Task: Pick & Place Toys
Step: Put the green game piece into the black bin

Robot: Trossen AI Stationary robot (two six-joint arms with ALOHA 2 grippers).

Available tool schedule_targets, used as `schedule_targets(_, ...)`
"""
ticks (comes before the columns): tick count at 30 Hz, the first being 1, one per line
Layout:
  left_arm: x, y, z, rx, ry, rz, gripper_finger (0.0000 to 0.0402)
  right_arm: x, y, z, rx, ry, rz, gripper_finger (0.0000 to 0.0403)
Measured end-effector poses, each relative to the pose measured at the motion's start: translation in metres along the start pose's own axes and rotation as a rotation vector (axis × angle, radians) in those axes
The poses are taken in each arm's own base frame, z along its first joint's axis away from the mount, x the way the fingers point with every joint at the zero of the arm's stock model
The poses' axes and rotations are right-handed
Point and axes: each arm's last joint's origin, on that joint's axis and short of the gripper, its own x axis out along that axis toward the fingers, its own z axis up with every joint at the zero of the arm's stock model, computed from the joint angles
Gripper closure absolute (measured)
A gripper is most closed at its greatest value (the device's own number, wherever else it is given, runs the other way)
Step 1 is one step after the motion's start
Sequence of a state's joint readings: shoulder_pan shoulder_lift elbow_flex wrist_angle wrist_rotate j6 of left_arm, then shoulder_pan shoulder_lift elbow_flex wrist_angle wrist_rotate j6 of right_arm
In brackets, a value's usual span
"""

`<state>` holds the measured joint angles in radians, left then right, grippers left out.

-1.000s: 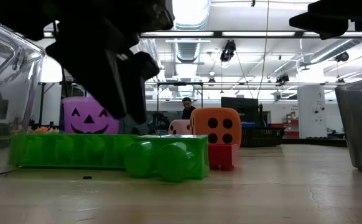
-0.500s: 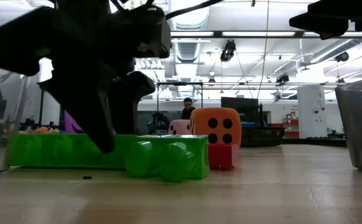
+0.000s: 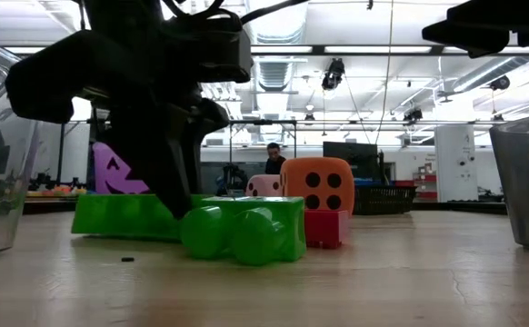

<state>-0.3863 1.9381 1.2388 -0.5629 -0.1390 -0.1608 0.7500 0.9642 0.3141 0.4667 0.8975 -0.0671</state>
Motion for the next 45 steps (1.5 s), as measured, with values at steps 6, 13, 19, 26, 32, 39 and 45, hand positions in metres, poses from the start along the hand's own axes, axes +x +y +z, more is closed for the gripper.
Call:
schedule_targets(6,-0.002,0.001,0.001,0.007,0.010,0.006,0.0340,0.000,0.000,0.000,0.000,0.000,-0.001,0.0114)
schedule_targets(13,-0.019,0.005,0.010,0.028,0.007,0.099,0.0340,0.000,0.000,0.000,-0.003,0.003,-0.003,0.0114)
schedule_targets(19,-0.036,0.012,0.017,0.047,-0.047,0.129,0.0340,0.000,0.000,-0.001,-0.005,0.004,-0.003,0.0114)
schedule_targets(26,-0.056,0.025,0.033,0.037,-0.265,0.127,0.0340,0.001,0.002,-0.007,-0.010,0.019,0.011,0.0114)
schedule_targets(32,-0.072,0.040,0.056,0.080,-0.600,0.129,0.0340,0.005,0.005,-0.017,0.025,0.008,0.048,0.0114)
schedule_targets(39,-0.091,0.068,0.076,0.098,-0.904,0.209,0.0340,0.005,0.005,-0.013,0.065,-0.018,0.038,0.0114)
schedule_targets(45,-0.104,0.090,0.085,0.087,-1.099,0.170,0.0340,0.006,0.001,-0.010,0.096,-0.034,-0.002,0.0114)
